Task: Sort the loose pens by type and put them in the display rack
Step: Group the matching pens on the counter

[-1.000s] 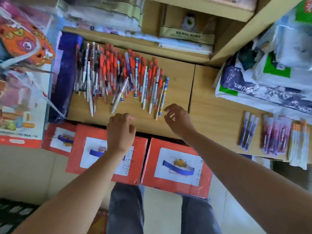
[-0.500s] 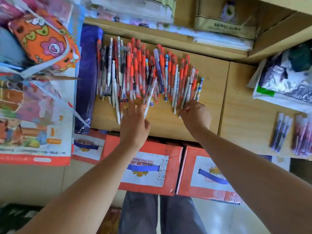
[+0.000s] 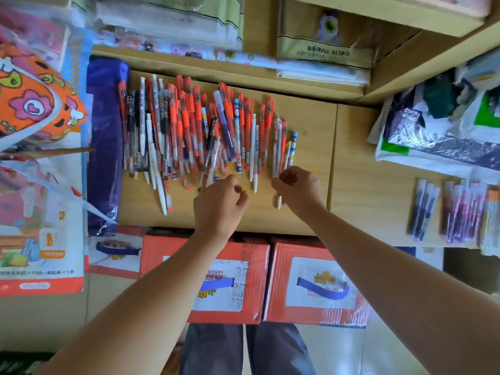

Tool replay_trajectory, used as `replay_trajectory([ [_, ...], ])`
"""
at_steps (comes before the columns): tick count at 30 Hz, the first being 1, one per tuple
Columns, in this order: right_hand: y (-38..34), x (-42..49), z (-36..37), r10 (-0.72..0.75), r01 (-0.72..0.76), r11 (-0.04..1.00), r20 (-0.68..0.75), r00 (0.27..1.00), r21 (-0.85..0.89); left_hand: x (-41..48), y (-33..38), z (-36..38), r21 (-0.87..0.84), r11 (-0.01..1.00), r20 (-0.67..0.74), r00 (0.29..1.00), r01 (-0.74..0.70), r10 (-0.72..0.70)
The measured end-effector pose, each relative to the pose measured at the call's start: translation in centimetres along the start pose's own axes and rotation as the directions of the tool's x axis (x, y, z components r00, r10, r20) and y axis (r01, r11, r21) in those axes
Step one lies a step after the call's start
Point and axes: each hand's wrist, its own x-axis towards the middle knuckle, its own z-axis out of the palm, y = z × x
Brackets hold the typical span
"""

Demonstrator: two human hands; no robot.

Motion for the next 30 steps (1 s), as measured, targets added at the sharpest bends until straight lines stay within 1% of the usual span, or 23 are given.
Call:
replay_trajectory([
  [4, 1.2, 0.2, -1.8, -0.019, 0.012, 0.998, 0.094, 0.995, 0.068, 1.5, 2.1, 2.3, 0.048, 0.996, 0.053, 0.996, 0.075, -0.077],
  [7, 2.1, 0.4, -2.9, -0.045, 0.037, 0.998, 0.154, 0.987, 0.055, 2.1, 2.7, 3.2, 0.096, 0.985, 0.048, 0.988, 0.143, -0.148],
  [10, 2.9, 0.7, -3.5, -0.04, 0.034, 0.999, 0.198, 0.979, 0.038, 2.5, 3.0, 3.0, 0.137, 0.974, 0.034, 0.982, 0.178, -0.185],
  [12, 3.1, 0.9, -3.6, -0.028, 0.023, 0.999, 0.224, 0.974, 0.026, 2.7, 2.8, 3.0, 0.088, 0.979, 0.04, 0.981, 0.184, -0.188],
  [14, 3.0, 0.9, -3.6, -0.018, 0.01, 0.999, 0.233, 0.972, 0.035, 2.6, 2.5, 3.1, -0.075, 0.988, 0.092, 0.988, 0.134, -0.127],
  [16, 2.6, 0.9, -3.3, 0.004, -0.032, 0.993, 0.249, 0.969, 0.112, 2.0, 2.2, 2.8, -0.248, 0.966, 0.125, 0.991, 0.075, -0.045],
  [18, 2.0, 1.0, -2.7, 0.021, -0.082, 0.973, 0.272, 0.962, 0.217, 1.4, 2.2, 2.4, -0.326, 0.943, 0.149, 0.989, 0.06, -0.011],
  [20, 1.1, 1.0, -2.1, 0.036, -0.132, 0.943, 0.299, 0.954, 0.307, 0.9, 2.1, 2.1, -0.318, 0.948, 0.193, 0.981, 0.026, 0.037],
  [22, 0.4, 1.2, -1.6, 0.024, -0.149, 0.926, 0.34, 0.94, 0.347, 0.5, 2.1, 1.8, -0.273, 0.961, 0.212, 0.973, -0.033, 0.093],
  [26, -0.3, 1.4, -1.2, -0.013, -0.117, 0.943, 0.388, 0.922, 0.31, 0.1, 2.3, 1.5, -0.199, 0.976, 0.184, 0.975, -0.085, 0.123],
  [30, -0.3, 1.3, -1.1, -0.021, -0.084, 0.969, 0.415, 0.91, 0.233, -0.3, 2.2, 1.0, -0.145, 0.983, 0.196, 0.97, -0.116, 0.144],
])
